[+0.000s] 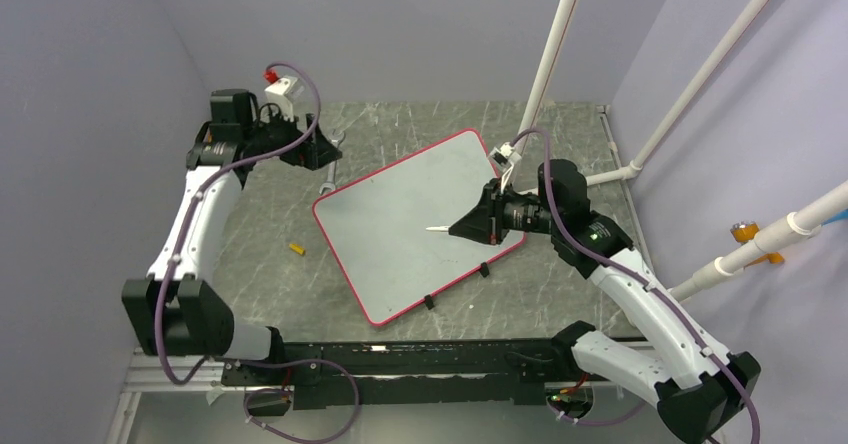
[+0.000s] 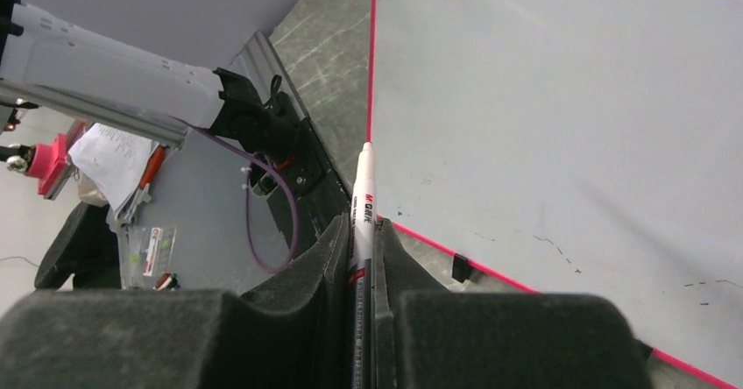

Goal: Write a sentence on the whiteboard
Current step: Hold the whiteboard on the whiteboard stand.

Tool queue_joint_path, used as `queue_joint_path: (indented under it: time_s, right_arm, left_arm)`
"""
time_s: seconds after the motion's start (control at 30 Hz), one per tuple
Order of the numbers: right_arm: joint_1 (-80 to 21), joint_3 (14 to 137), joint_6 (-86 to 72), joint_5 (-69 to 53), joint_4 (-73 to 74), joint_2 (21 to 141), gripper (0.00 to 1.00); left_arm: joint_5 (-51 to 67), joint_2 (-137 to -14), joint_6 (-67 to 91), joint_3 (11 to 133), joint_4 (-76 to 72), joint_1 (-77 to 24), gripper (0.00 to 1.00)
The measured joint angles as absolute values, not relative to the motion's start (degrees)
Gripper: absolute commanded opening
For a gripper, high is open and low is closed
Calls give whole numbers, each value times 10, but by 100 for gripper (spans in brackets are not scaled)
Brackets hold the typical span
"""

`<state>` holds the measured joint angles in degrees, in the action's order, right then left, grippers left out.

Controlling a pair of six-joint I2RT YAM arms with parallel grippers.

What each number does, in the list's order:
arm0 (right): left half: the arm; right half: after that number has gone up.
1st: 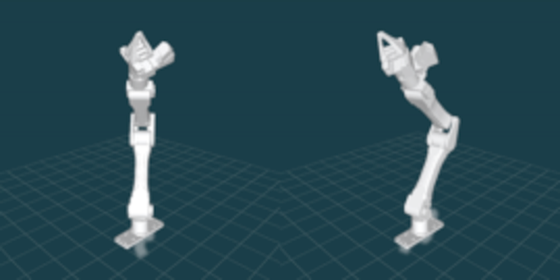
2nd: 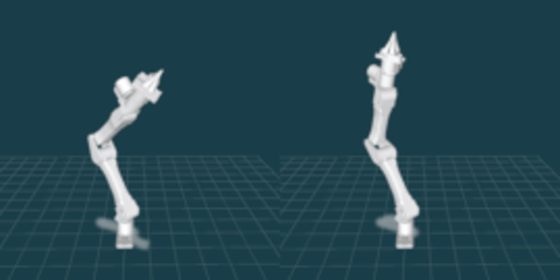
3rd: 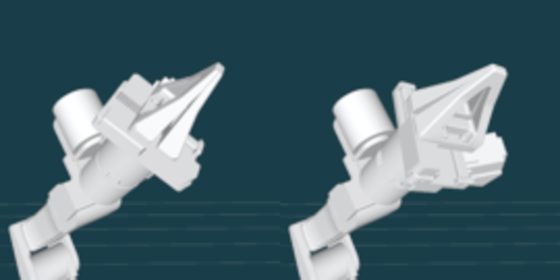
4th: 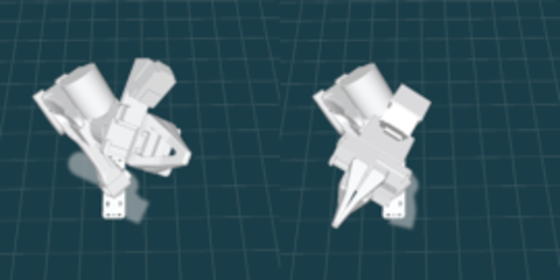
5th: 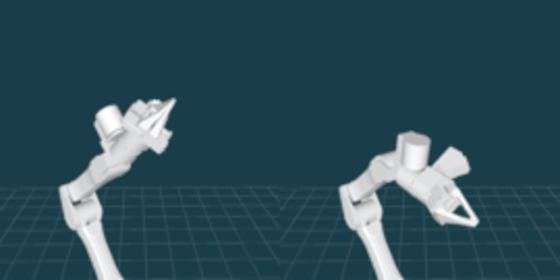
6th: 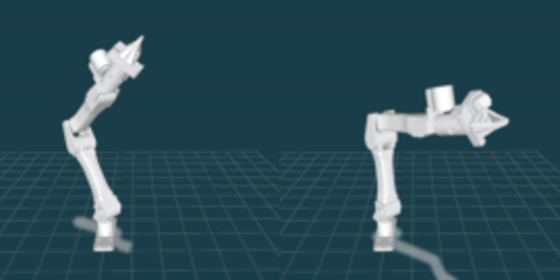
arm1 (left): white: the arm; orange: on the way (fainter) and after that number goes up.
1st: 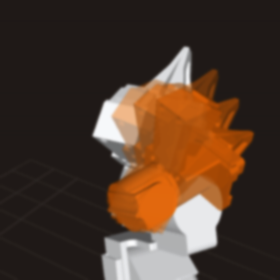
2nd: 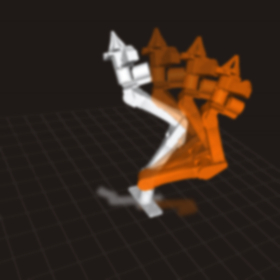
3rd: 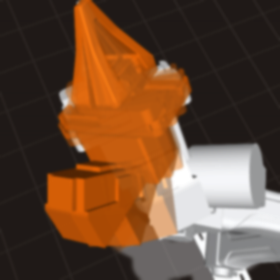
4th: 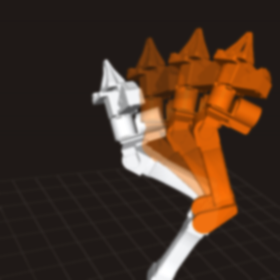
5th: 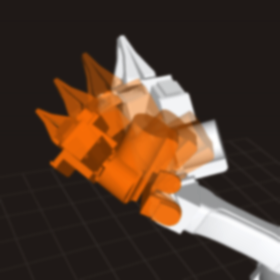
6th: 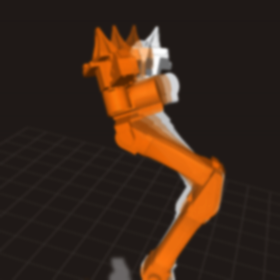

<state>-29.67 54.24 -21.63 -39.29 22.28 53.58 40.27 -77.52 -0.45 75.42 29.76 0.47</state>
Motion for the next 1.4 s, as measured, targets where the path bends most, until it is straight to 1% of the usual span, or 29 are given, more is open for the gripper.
queue_joint_path:
  time_s: [0.17,0.27,0.3,0.33,0.4,0.53,0.63,0.77,0.9,1.07,1.23,1.4]
  right_arm:
    - [-297,542,-221,-389,219,556,0]
    - [-298,542,-225,-388,212,566,0]
    - [-300,542,-226,-387,209,569,0]
    - [-301,542,-227,-386,208,572,0]
    - [-303,542,-227,-383,208,577,0]
    - [-305,542,-227,-375,208,581,0]
    - [-306,543,-227,-374,208,583,0]
    - [-306,543,-226,-374,208,590,0]
    - [-306,543,-223,-375,209,592,0]
    - [-306,548,-218,-375,210,596,0]
    - [-306,557,-211,-378,210,604,0]
    - [-306,557,-210,-380,210,607,0]
  left_arm:
    - [477,-866,-29,807,319,-13,84]
    - [504,-916,-41,849,344,-17,77]
    - [514,-936,-47,870,357,-18,72]
    - [519,-952,-52,887,364,-18,69]
    - [531,-975,-58,908,375,-20,67]
    - [552,-1011,-72,916,396,-29,65]
    - [578,-1034,-83,916,418,-39,61]
    - [596,-1045,-93,914,432,-49,61]
    - [616,-1052,-107,914,450,-62,58]
    - [617,-1069,-118,913,466,-84,56]
    - [617,-1078,-120,908,472,-90,50]
    - [631,-1091,-127,908,482,-93,47]
